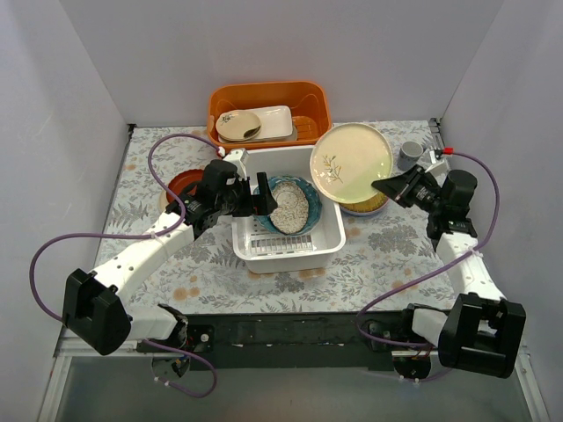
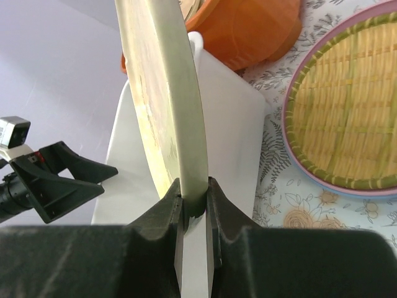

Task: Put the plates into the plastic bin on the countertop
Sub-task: Place the plate in the plastic bin.

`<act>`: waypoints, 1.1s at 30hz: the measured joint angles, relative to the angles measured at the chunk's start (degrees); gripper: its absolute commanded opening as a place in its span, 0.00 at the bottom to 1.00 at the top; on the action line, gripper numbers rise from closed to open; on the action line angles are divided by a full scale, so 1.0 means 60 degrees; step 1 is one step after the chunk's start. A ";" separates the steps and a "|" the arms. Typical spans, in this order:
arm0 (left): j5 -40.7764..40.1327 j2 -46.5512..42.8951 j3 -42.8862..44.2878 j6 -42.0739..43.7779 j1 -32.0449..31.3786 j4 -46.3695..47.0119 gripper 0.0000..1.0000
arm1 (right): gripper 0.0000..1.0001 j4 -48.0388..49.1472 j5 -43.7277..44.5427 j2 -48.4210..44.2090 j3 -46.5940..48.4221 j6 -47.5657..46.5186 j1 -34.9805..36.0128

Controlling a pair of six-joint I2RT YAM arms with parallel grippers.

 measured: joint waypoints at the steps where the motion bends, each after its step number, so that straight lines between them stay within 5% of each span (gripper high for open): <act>1: -0.0029 0.0000 0.0004 0.0022 -0.0004 0.0000 0.98 | 0.01 -0.0109 0.0058 0.0066 0.0142 -0.0109 0.0171; 33: -0.1453 -0.0616 0.0550 0.0233 -0.0011 -0.0794 0.98 | 0.01 -0.1621 0.1300 0.2608 0.2401 -0.1490 0.4058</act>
